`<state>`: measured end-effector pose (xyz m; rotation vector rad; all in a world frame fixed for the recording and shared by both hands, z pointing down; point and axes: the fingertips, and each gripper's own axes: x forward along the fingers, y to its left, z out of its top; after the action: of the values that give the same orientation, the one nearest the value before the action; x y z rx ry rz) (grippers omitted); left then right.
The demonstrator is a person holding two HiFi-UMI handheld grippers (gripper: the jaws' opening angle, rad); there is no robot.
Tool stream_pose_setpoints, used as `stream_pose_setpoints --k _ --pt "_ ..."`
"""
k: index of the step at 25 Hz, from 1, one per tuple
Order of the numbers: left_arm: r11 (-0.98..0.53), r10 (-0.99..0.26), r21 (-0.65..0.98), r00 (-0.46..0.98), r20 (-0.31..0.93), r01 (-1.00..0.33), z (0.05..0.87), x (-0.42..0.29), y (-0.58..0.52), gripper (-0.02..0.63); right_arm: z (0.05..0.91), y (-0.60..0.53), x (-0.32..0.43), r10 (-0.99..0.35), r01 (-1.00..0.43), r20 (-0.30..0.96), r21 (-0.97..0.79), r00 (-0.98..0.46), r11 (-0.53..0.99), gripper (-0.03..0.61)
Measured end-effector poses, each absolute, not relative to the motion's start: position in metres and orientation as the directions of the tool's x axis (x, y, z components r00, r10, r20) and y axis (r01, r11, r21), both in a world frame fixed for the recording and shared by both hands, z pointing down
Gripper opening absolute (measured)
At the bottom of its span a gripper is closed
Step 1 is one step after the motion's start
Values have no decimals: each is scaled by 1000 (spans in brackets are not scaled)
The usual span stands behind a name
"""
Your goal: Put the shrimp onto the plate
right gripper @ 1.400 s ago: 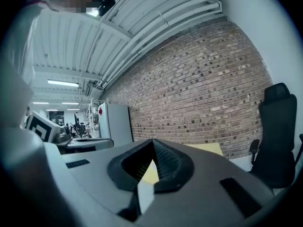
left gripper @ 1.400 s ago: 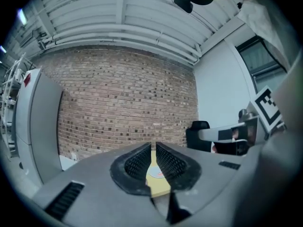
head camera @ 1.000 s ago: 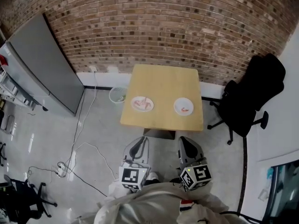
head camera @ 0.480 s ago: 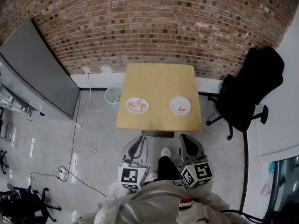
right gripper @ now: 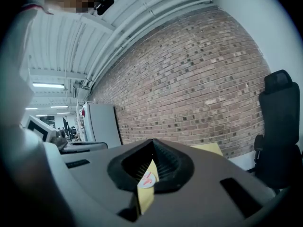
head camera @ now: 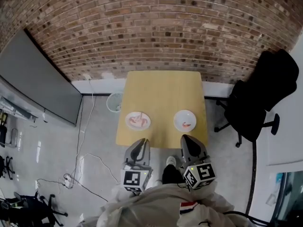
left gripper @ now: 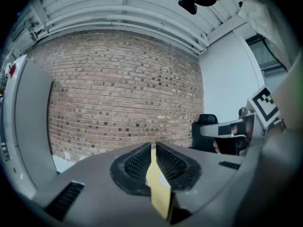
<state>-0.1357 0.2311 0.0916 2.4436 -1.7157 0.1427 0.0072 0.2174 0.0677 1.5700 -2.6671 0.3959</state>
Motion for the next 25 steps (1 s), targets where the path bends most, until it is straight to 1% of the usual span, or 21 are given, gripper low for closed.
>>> stream_pose_setpoints --k 5,13,19,25 --pt "-341 -927 57 346 146 -938 86 -116 171 38 66 160 24 -858 -862 142 -209 -493 461 25" --pt "-347 -923 52 350 161 -937 87 -89 104 38 70 95 53 -859 -864 153 -223 -488 451 25" --pt "-337 -917 56 342 206 -940 101 -73 78 38 83 65 67 -849 -858 172 -230 -500 458 25" --pt "-311 -919 52 314 239 -949 106 -84 71 38 89 54 62 -840 -852 185 -245 -510 463 25"
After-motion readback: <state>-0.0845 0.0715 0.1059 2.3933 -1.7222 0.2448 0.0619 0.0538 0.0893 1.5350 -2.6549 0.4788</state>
